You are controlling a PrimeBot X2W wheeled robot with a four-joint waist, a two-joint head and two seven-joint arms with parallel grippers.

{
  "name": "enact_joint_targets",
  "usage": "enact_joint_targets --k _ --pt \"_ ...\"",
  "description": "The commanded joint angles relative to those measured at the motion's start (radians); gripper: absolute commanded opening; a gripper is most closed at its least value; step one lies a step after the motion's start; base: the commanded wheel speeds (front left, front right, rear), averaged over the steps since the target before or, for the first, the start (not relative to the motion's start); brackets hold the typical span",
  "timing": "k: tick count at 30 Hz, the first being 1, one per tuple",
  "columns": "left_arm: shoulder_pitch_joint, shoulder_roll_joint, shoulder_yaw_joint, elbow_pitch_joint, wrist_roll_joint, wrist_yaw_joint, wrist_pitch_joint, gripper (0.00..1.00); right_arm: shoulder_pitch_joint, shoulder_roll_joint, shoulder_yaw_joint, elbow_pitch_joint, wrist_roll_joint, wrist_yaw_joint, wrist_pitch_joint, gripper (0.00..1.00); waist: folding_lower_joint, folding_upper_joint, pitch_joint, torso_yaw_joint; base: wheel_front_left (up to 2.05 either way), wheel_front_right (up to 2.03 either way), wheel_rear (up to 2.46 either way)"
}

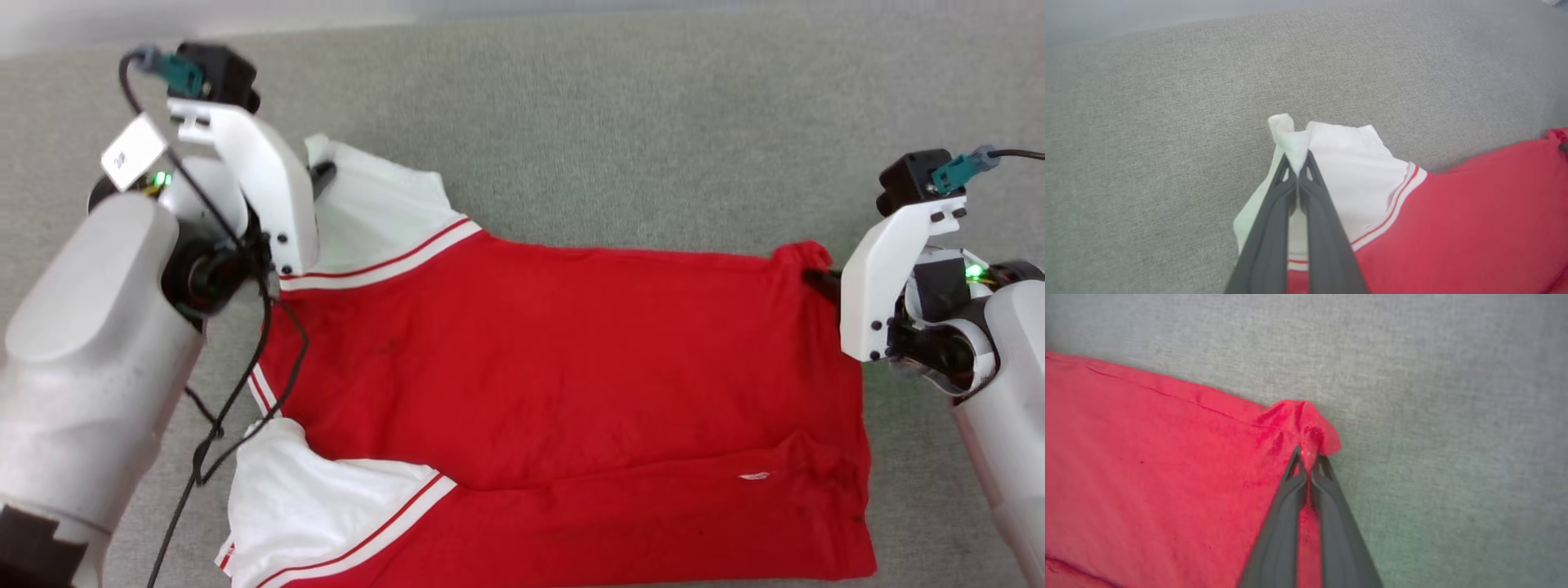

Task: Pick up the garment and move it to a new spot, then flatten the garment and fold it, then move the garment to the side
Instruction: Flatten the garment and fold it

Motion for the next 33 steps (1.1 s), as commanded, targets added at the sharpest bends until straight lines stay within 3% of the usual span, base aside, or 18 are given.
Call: enact_joint_targets --k 1,10,20,28,32,33 --pt "0.024 0.002 0.007 0.003 -0.008 0.002 -0.015 0.0 0.011 -0.005 -0.005 -0.006 -0.006 0.0 -0.016 0.0 -0.0001 0.0 -0.03 0.001 0.0 0.0 0.0" --pt "0.271 0.023 0.093 -0.061 -0.071 0.061 -0.214 0.0 0.146 -0.006 -0.062 -0.061 -0.035 0.0 -0.195 0.0 -0.0001 0.0 -0.16 0.012 0.0 0.0 0.0" --pt "0.657 0.049 0.163 -0.236 -0.145 0.188 -0.361 0.0 0.368 0.022 -0.112 -0.097 -0.051 -0.001 -0.291 0.0 -0.0001 0.0 -0.257 0.022 0.0 0.0 0.0" --pt "0.881 0.072 0.156 -0.383 -0.179 0.269 -0.361 0.0 0.528 0.055 -0.144 -0.151 -0.06 -0.001 -0.324 0.0 -0.0001 0.0 -0.283 0.023 0.0 0.0 0.0" --pt "0.932 0.059 0.142 -0.401 -0.192 0.28 -0.352 0.0 0.598 0.086 -0.159 -0.168 -0.068 -0.001 -0.324 0.0 -0.0001 0.0 -0.284 0.016 0.0 0.0 0.0" --pt "0.938 0.055 0.14 -0.398 -0.191 0.28 -0.356 0.0 0.613 0.094 -0.161 -0.171 -0.072 -0.001 -0.326 0.23 -0.0001 0.0 -0.283 0.014 0.0 0.0 0.0"
